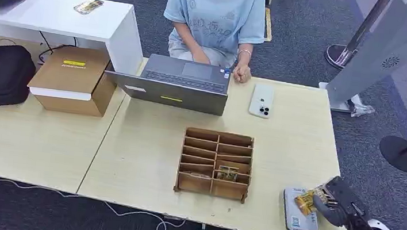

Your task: Pass the card to the sensor for recognition and then transmit it.

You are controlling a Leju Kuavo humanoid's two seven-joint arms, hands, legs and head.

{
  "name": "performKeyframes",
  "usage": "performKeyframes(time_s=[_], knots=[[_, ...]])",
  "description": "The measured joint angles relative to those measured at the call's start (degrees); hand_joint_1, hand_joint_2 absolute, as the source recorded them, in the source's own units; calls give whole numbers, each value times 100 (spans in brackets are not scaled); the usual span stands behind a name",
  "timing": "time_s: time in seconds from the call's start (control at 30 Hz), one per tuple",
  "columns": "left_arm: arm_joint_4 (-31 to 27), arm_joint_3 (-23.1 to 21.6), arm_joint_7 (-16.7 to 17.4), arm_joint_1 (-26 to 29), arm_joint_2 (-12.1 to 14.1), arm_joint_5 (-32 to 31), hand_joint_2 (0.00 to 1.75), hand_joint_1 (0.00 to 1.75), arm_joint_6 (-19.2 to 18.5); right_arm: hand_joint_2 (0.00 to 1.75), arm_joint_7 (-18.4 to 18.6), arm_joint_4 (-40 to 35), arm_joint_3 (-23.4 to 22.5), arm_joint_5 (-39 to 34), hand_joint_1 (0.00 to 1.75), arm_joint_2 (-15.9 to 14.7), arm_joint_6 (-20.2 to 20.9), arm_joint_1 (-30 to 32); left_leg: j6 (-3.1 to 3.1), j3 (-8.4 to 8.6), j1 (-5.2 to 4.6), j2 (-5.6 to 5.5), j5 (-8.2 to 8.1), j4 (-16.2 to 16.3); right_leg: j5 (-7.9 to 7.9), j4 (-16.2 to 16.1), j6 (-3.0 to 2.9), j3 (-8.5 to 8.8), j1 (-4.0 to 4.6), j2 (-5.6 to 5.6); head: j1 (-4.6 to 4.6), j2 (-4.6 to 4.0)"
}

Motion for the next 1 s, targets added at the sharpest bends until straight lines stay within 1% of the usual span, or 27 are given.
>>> performKeyframes(time_s=[0.2, 0.43, 0.5, 0.67, 0.73, 0.8, 0.83, 1.0], knots=[[0, -18, -4, -13, -24, -39, 0, 0, -37, 175, 61, -155, 2, 152, 175, 15, -40, 124, 0, 1, 0, 2, 0, 0, 0, 0, 0, 0, 0, 3, 2, 0], [0, -61, -18, -17, -24, -57, 0, 0, -66, 175, 52, -260, -2, 119, 175, 50, -33, 200, 0, 2, 0, 3, 0, 0, 0, 0, 0, 1, 0, 3, 2, 0], [0, -81, -31, -17, -24, -61, 0, 0, -66, 175, -29, -287, -18, -2, 175, 77, 44, 208, 0, 2, 0, 3, 0, 0, 0, 0, 0, 1, 0, 4, 2, 0], [0, -112, -109, -18, -24, -90, 0, 0, -68, 175, -471, -367, -59, -453, 175, 197, 293, 216, 0, 1, 0, 3, 0, 0, 0, 0, 0, 1, 0, 3, 2, 0], [0, -114, -125, -21, -24, -92, 0, 0, -72, 175, -612, -416, -88, -563, 175, 262, 306, 211, 0, 0, 0, 2, 0, -1, 0, 1, 0, 1, 0, 3, 2, 0], [0, -116, -133, -23, -24, -94, 0, 0, -72, 175, -678, -477, -112, -616, 175, 335, 297, 193, 0, 0, 1, 2, 0, -2, 0, 1, 0, 1, 0, 3, 2, 0], [0, -116, -133, -25, -24, -94, 0, 0, -72, 175, -684, -505, -127, -642, 175, 374, 273, 175, 0, 0, 1, 3, 0, -2, 0, 1, 0, 1, 0, 4, 2, 0], [0, -116, -133, -28, -24, -99, 0, 0, -66, 175, -837, -645, -254, -701, 175, 628, -199, 9, 0, 1, 1, 3, 0, -2, 0, 1, 0, 1, 0, 4, 0, 0]])
